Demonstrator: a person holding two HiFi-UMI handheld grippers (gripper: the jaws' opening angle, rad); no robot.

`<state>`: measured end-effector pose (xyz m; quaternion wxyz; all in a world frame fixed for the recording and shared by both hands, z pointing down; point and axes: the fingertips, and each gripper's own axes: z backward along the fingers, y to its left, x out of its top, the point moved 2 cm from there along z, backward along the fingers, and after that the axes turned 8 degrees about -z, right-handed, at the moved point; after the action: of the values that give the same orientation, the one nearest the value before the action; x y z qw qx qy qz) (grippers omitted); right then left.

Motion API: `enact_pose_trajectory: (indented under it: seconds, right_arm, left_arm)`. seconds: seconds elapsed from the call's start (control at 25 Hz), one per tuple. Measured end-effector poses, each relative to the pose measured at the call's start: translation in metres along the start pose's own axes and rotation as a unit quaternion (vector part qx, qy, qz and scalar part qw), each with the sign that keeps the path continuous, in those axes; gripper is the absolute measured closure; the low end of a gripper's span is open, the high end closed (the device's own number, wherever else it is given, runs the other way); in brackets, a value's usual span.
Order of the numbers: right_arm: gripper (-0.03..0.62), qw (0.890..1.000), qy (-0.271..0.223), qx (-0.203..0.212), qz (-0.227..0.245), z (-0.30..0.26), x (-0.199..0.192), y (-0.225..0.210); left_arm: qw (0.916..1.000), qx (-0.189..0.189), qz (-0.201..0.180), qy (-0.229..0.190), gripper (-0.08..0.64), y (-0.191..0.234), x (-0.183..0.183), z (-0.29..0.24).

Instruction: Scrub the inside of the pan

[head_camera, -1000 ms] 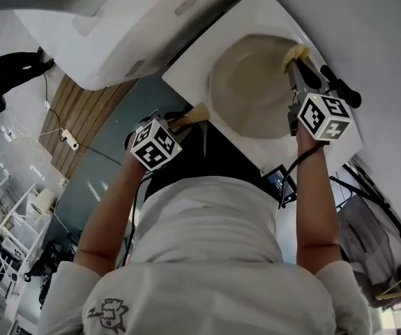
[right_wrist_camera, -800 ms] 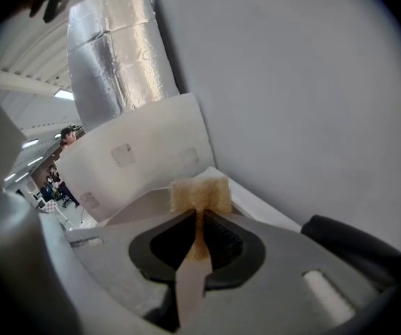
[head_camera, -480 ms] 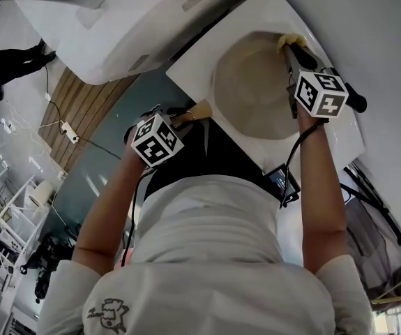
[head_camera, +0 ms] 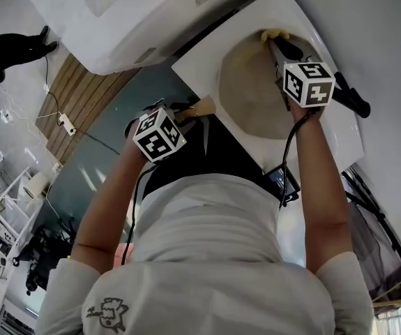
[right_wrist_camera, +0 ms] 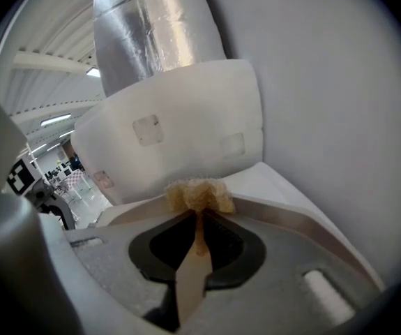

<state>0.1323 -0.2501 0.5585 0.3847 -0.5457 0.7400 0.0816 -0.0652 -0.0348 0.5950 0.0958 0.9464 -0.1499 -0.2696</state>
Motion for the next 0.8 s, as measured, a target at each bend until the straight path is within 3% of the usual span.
enact_pose_trajectory:
  seconds: [0.32,0.8]
  right_arm:
    - [0.552,0.997,0.031,0.066,0.017,-0.024,-0.014,0.037]
    - [0.551,0.980,0.099,0.167,0.034,-0.033,-0.067,0.101]
  left_arm:
    - [1.0000,0.001,0.000,-0.004,0.407,0.001,-0.001,-0.002]
    - [0.9999,-0.002,0.000,-0.011,0.407,-0.001,-0.001,-0.002]
